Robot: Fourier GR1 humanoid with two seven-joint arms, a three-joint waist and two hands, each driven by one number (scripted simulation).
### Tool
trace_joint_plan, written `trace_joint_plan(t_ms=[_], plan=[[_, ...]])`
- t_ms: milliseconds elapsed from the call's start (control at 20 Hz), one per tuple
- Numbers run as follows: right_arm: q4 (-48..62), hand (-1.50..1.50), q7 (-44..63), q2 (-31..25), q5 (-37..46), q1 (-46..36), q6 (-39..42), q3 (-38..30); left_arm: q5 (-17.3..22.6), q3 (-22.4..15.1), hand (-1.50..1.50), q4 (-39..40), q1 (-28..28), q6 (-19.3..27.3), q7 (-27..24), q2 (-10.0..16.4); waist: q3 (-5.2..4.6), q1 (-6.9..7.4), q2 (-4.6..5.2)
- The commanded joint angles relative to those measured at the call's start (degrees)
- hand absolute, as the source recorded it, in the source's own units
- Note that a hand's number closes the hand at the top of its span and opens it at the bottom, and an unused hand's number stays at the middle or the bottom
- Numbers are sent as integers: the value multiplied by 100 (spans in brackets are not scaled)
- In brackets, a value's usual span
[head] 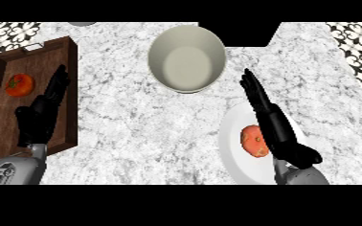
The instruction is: Pick the squash from the plate and place it in the bowl
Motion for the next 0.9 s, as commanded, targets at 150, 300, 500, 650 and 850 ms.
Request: trace_joint_plan(t_ms=[150, 300, 500, 650, 850], plan=[[624, 150, -82, -503, -544, 312, 752, -688, 446, 134, 0, -32, -488, -716, 670, 55, -65, -184, 49], [358, 150, -331, -1889, 1554, -304, 493, -201, 534, -51, 0, -207, -280, -802, 780, -23, -279, -143, -102], [1030, -150, -1884, -359, 1251, 1085, -643, -269, 1094, 39, 0, -665, -142, -1299, 1340, 35, -57, -145, 24], [636, -150, -2451, -362, 1421, 1299, -597, -77, 1187, 255, 0, -413, -450, -1463, 1479, 90, -65, -175, 26], [-776, -150, -1284, -850, 2019, 1561, -898, -75, 975, 203, 0, -706, -58, -1332, 1354, -78, -72, -167, 11]])
